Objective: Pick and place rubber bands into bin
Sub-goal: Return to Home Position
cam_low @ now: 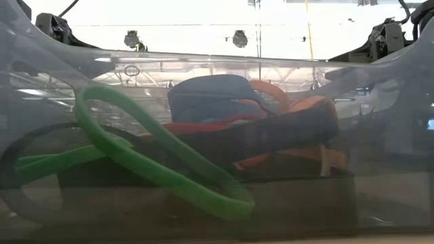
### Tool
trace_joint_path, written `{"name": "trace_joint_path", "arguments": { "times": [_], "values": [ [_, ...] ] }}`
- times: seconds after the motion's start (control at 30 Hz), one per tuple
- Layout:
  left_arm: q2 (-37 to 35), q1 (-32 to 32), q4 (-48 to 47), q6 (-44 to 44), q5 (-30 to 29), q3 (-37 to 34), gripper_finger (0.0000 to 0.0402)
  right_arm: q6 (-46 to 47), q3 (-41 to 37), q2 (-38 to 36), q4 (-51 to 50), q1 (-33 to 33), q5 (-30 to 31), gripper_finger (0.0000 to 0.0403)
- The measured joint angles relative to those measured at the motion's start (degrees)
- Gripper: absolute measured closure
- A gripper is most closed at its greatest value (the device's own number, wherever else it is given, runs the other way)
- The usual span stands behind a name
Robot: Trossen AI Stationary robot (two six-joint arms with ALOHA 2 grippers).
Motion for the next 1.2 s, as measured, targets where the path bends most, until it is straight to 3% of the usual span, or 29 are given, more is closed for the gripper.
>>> {"name": "trace_joint_path", "arguments": {
  "times": [1.2],
  "values": [
    [0.00,-0.01,0.00,0.02,0.02,-0.02,0.0178,0.02,0.00,-0.02,0.00,0.00,0.00,0.0115]
  ]
}}
